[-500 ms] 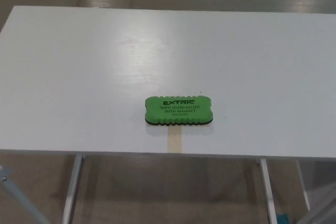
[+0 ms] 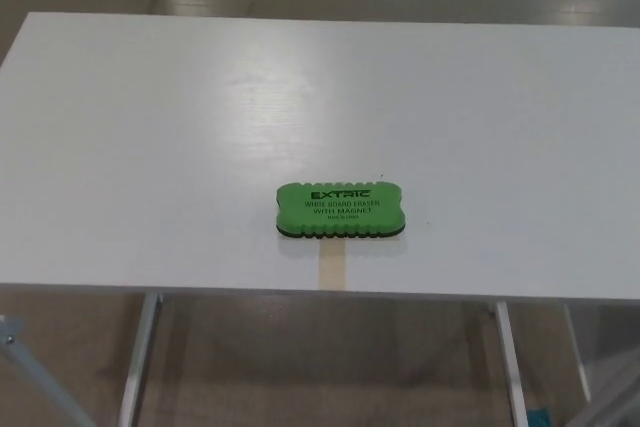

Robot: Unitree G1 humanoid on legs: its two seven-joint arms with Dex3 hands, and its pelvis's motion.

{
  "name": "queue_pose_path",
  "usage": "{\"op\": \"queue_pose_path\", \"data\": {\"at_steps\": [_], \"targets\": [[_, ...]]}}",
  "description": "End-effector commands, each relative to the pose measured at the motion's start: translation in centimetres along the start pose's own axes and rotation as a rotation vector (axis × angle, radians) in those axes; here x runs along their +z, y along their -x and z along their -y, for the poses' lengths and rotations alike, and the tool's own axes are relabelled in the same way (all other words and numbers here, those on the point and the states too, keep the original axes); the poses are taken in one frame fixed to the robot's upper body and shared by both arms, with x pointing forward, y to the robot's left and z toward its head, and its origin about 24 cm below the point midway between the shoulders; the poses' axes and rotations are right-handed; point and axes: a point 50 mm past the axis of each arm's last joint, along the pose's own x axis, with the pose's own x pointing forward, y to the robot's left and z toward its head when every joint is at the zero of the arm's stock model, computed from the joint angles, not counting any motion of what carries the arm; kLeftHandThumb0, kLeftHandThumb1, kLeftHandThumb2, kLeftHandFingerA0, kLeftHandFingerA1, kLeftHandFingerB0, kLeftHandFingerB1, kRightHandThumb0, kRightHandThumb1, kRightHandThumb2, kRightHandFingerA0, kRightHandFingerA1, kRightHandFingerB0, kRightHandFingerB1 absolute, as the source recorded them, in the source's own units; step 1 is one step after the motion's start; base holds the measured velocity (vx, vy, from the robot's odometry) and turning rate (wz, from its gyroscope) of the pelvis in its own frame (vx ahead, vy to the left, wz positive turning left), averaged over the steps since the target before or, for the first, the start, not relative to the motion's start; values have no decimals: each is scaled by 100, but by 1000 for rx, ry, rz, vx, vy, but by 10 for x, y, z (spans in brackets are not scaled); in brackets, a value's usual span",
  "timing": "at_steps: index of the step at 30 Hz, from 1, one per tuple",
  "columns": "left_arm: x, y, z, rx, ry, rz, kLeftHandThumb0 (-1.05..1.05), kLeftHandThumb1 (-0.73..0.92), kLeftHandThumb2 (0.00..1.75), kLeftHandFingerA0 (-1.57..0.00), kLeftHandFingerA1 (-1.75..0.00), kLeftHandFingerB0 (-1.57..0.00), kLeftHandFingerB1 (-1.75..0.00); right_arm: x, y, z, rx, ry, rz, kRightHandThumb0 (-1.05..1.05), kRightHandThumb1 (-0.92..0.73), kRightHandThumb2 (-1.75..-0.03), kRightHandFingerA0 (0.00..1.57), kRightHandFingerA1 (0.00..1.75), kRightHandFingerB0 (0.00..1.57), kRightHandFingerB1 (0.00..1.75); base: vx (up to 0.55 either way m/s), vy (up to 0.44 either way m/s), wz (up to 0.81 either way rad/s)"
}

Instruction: Use the left hand to press on the green eraser and wipe the desk from center to the left and then back to center.

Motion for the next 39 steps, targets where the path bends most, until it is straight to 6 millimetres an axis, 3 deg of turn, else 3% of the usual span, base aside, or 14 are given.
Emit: {"op": "queue_pose_path", "data": {"at_steps": [1,6,12,13,17,20,26,28,36,39], "targets": [[14,13,17,-274,-20,38,-41,55,68,-32,-43,-20,-34,0,15,-16,68,-15,88,-39,-75,-63,68,50,55,37,0,0,0],[33,40,45,-658,-43,97,-45,51,69,-27,-44,-12,-35,-10,32,-35,191,26,109,-41,-74,-63,68,49,54,38,0,0,0],[41,57,56,-841,-9,99,-45,51,69,-28,-45,-12,-35,-17,36,-38,226,47,94,-41,-74,-63,68,48,54,38,0,0,0],[51,69,66,-1002,30,110,-42,50,69,-27,-46,-14,-38,-24,36,-41,223,64,55,-41,-75,-63,68,50,54,38,0,0,0],[72,90,78,-1200,42,154,-39,53,70,-24,-46,-15,-41,-26,36,-42,223,100,46,-40,-75,-63,68,51,53,38,0,0,0],[83,98,85,-1267,26,189,-38,54,71,-24,-47,-16,-43,-26,35,-41,215,103,47,-40,-75,-63,68,51,53,38,0,0,0],[127,113,108,-1456,-28,357,-38,55,72,-28,-50,-16,-46,-28,34,-42,218,106,39,-41,-75,-63,68,51,52,38,0,0,0],[132,113,110,-1467,-35,376,-38,55,72,-28,-50,-16,-46,-28,34,-43,221,104,35,-41,-75,-63,68,51,52,38,0,0,0],[195,107,140,-1468,-154,623,-38,57,72,-32,-51,-19,-46,-33,36,-41,237,159,27,-41,-75,-63,65,49,52,38,0,0,0],[207,106,145,-1466,-170,663,-39,57,72,-32,-51,-20,-46,-31,34,-42,235,170,42,-41,-75,-63,65,49,52,38,0,0,0]]}}
